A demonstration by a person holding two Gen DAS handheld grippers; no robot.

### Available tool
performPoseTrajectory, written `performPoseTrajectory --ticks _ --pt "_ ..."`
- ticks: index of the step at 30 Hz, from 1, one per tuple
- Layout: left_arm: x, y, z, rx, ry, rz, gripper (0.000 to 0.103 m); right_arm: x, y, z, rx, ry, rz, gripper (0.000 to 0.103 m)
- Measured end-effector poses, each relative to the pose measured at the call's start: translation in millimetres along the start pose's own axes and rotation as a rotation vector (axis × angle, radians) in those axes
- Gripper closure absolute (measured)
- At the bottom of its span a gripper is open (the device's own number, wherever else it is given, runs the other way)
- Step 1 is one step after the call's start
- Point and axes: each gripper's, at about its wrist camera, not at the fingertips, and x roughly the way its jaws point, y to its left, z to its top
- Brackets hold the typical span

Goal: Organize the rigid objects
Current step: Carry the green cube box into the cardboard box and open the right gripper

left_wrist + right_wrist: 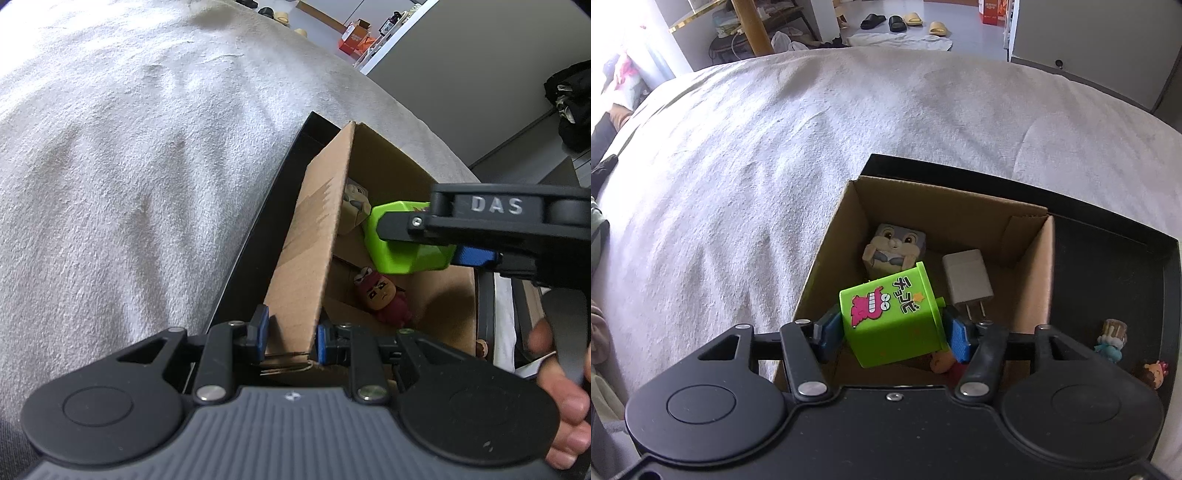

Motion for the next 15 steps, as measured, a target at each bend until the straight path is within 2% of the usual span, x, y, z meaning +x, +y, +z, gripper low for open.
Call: performPoseTrajectory --ticks 8,10,15 --pt "0 0 0 0.002 -0.001 0.003 0.079 -4 -7 0 0.043 -0.033 0.060 0.046" --pt "0 0 0 0.000 -0.002 0.004 0.079 -5 -8 0 0.055 -0.044 0.072 0.039" --pt "-1 -1 1 -0.001 -0.004 0.008 0.079 -15 -9 -3 0.034 -0.070 0.075 0.031"
